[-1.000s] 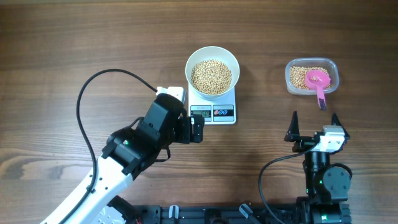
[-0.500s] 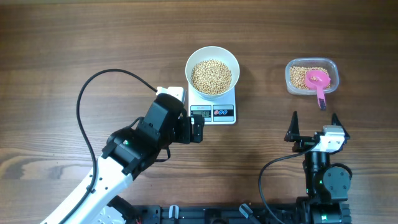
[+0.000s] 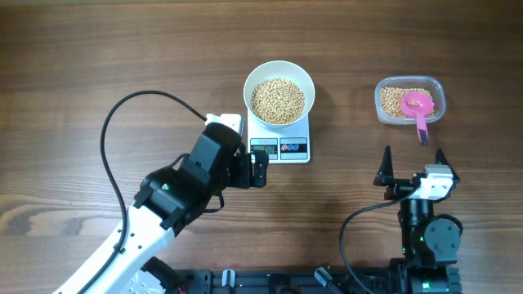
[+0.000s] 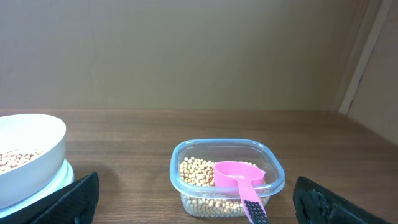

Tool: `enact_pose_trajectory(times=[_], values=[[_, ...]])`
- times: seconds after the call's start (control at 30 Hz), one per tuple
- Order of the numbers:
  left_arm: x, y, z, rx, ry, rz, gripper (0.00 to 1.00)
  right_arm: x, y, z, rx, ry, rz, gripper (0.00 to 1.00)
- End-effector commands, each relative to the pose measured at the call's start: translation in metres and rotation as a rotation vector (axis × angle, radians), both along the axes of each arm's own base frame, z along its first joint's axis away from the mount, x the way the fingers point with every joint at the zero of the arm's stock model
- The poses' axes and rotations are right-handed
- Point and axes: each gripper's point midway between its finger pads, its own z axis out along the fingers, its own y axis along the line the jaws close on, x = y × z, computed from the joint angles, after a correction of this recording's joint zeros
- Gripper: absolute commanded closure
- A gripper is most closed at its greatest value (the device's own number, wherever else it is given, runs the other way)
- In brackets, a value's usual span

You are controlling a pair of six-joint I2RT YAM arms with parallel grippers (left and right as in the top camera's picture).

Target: Scoop item into bowl and weigh 150g on scale

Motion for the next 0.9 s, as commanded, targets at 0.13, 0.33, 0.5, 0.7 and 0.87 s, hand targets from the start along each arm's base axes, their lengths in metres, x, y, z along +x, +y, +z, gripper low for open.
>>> enact_pose_trajectory(times=[0.13,0.33,0.5,0.7,0.87], values=[[0.000,-0.003,0.003,-0.011,-0.002,-0.003,0.00,0.000,0.004,0.002,0.009,-0.011,0.022,0.00],[0.000,-0.003,0.003,-0.011,-0.003,-0.003,0.00,0.000,0.004,0.002,0.009,-0.011,0.022,0.00],[0.000,-0.002,0.002,-0.009,0.000,-0.003,0.00,0.000,0.004,0.002,0.009,-0.011,0.022,0.00],[0.005,0.006,0.010,0.071,-0.095,-0.059,0.00,0.000,0.004,0.002,0.009,-0.011,0.022,0.00],[0.015,0.033,0.026,0.084,-0.157,0.025,0.00,0.000,0.004,0.002,0.009,-0.011,0.022,0.00]])
